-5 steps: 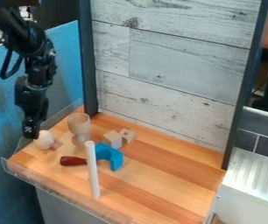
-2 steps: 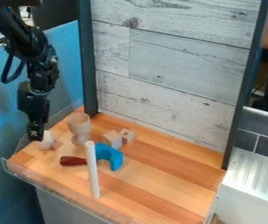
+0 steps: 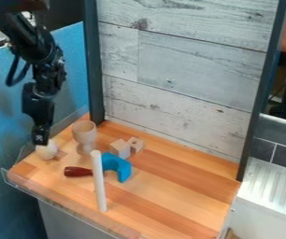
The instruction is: Put the ball in the cup
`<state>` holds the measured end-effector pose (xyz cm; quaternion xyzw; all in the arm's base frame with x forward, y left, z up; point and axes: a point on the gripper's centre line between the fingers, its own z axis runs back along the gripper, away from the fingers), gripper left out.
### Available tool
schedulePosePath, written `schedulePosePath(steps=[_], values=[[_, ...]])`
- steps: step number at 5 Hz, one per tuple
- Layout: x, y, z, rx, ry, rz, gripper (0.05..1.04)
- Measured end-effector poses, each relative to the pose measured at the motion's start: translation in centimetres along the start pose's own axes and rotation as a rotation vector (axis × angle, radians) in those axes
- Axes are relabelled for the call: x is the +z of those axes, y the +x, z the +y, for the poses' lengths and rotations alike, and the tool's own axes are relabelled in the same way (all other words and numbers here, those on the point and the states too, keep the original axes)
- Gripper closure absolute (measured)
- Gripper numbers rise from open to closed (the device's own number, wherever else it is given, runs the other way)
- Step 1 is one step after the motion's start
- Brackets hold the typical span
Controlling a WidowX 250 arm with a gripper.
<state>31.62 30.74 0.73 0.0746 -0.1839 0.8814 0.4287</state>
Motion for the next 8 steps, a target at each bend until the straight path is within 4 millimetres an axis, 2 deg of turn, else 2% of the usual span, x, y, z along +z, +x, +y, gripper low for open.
schedulePosePath(steps=[2,3,4,6,7,8], values=[[-2.4,-0.5,1.0,0.002,0.048,-0.021,0.084],[-3.3,-0.6,0.8,-0.001,0.055,-0.032,0.141],[-3.6,-0.7,0.7,-0.014,0.07,-0.038,0.26],[-3.1,-2.2,0.6,-0.058,0.069,0.004,0.299],[-0.8,-2.4,-0.6,-0.072,0.024,0.058,0.299],[0.2,-2.8,-0.7,-0.077,0.011,0.099,0.299]])
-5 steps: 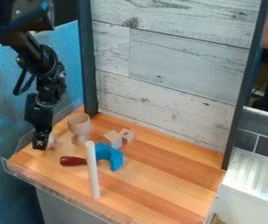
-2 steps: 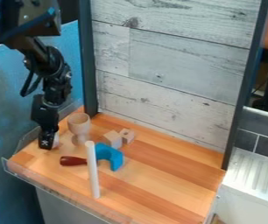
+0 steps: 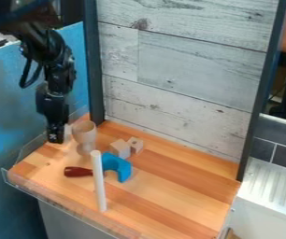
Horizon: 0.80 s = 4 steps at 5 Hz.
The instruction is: Put the ball in the cup
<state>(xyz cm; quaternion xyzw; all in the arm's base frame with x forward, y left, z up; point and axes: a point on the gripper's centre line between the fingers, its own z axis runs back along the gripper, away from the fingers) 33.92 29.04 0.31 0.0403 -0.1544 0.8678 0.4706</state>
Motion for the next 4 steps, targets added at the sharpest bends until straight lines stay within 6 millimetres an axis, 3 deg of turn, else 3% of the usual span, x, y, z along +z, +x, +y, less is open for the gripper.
schedulePosePath(steps=[2,4], values=[[1.8,-0.6,-0.6,-0.017,-0.012,0.04,0.299],[3.8,-1.7,-2.6,-0.005,-0.048,0.08,0.299]])
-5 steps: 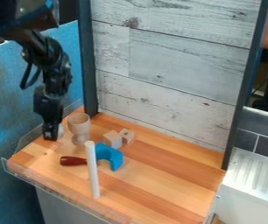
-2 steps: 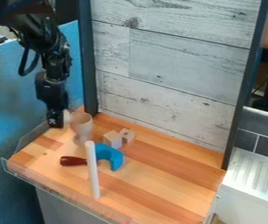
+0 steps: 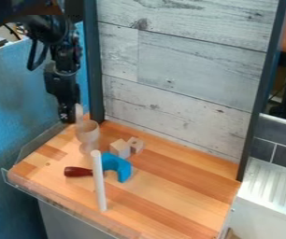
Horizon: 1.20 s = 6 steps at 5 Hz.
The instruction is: Put the ball in the cup
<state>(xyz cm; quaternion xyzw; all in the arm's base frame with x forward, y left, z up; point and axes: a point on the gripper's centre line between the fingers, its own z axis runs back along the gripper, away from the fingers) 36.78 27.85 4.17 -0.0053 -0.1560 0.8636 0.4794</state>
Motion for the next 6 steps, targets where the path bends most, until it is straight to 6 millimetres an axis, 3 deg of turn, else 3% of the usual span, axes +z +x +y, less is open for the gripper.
schedulePosePath(steps=[1,4,5,6], values=[[0.4,-0.4,-0.4,0.002,-0.001,0.007,0.299],[-1.0,-2.4,0.1,-0.036,0.027,0.014,0.299],[-1.4,-2.2,0.3,-0.042,0.032,-0.001,0.24],[-1.4,-2.3,0.4,-0.083,0.037,-0.004,0.079]])
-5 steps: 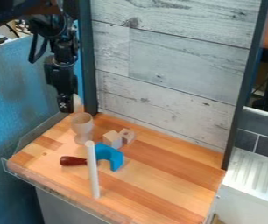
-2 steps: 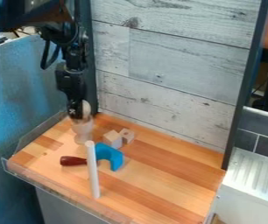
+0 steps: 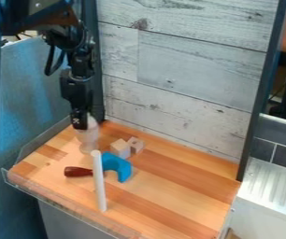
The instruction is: Put the ball in the cup
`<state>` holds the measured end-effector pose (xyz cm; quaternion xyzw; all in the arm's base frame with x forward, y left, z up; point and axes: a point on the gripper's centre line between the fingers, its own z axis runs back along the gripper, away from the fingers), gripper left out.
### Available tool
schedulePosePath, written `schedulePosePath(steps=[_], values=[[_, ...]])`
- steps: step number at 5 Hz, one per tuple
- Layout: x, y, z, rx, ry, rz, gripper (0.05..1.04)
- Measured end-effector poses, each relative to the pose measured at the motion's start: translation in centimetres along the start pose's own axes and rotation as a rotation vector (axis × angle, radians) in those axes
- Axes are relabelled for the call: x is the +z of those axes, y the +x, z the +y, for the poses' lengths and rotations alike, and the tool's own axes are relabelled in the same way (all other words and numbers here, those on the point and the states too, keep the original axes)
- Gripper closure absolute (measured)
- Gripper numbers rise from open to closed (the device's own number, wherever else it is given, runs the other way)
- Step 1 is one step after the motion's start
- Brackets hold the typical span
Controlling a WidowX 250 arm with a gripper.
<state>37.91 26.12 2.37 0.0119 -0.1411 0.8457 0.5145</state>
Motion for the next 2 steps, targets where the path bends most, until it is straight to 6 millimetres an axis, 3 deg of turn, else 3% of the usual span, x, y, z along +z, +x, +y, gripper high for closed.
schedulePosePath(steps=[1,2], values=[[-0.2,-0.4,0.4,-0.046,0.012,0.02,0.083],[2.5,-0.4,-0.3,-0.12,-0.047,0.041,0.083]])
